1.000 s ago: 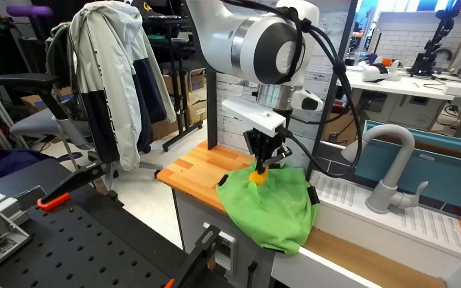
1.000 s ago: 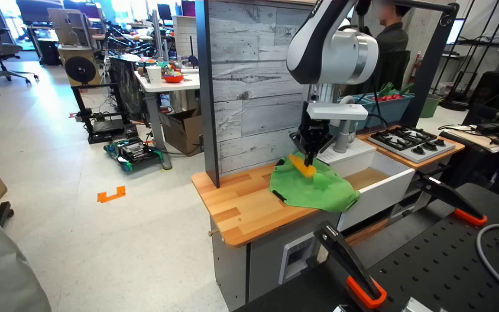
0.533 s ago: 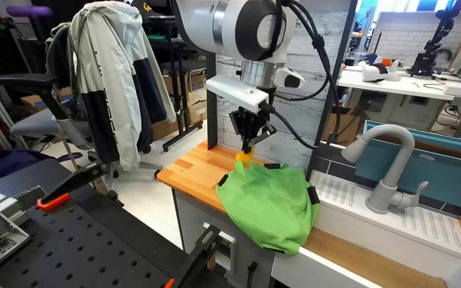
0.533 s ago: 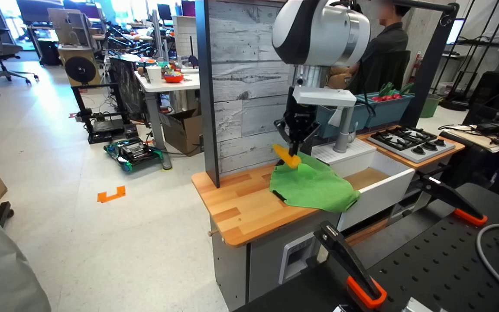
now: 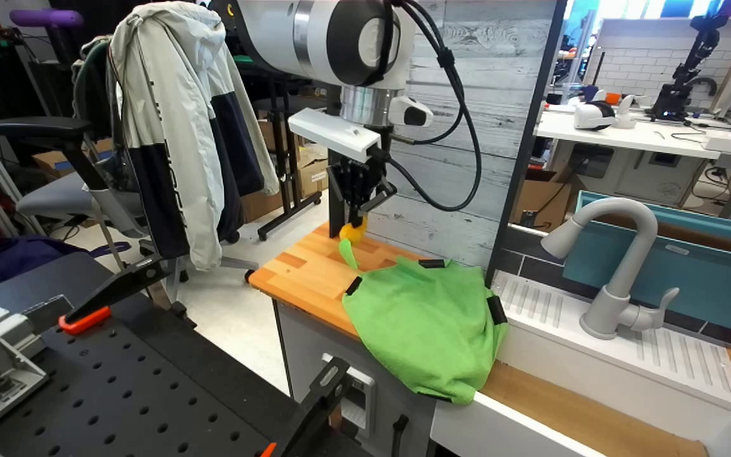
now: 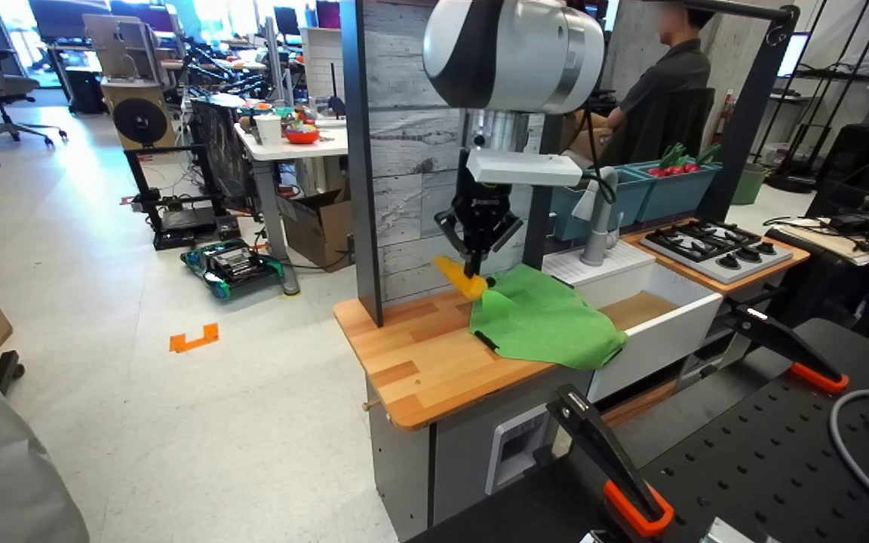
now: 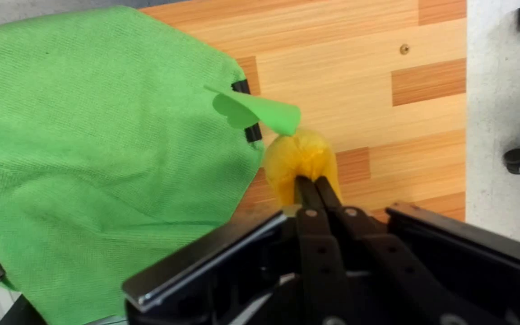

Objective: Move the carrot plush toy off the green towel and place it on the counter top

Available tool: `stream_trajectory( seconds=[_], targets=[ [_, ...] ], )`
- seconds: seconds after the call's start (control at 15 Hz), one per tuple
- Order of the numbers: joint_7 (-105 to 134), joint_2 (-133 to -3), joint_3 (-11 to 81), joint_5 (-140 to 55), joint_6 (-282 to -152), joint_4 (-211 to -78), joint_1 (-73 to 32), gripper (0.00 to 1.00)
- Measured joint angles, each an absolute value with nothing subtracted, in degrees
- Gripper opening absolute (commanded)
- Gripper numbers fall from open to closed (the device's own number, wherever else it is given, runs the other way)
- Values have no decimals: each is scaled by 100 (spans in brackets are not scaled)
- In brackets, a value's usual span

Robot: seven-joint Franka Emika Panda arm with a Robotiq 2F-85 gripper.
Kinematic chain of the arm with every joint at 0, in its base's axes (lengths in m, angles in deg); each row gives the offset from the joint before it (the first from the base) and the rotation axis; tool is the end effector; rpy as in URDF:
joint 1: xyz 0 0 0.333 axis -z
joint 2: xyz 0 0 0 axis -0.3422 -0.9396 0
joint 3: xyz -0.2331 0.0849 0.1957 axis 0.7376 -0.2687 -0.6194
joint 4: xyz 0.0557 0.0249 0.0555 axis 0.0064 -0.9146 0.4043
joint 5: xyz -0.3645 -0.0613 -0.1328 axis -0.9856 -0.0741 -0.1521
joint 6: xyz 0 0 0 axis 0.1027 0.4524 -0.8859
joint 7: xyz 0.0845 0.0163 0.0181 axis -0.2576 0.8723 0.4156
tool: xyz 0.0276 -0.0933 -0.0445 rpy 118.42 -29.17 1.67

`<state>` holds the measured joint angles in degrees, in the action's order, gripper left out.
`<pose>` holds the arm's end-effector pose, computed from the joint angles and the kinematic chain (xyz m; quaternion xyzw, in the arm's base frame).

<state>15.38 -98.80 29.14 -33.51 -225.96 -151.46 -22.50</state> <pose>0.6494 0.0474 0.1025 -0.9978 0.0441 0.0305 0.0402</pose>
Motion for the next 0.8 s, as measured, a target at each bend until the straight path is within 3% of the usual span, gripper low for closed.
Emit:
stream_trajectory(
  seconds=[0.8],
  targets=[
    [1506,-10449,2912,-3382,-22399,-14652,-2607,1]
  ],
)
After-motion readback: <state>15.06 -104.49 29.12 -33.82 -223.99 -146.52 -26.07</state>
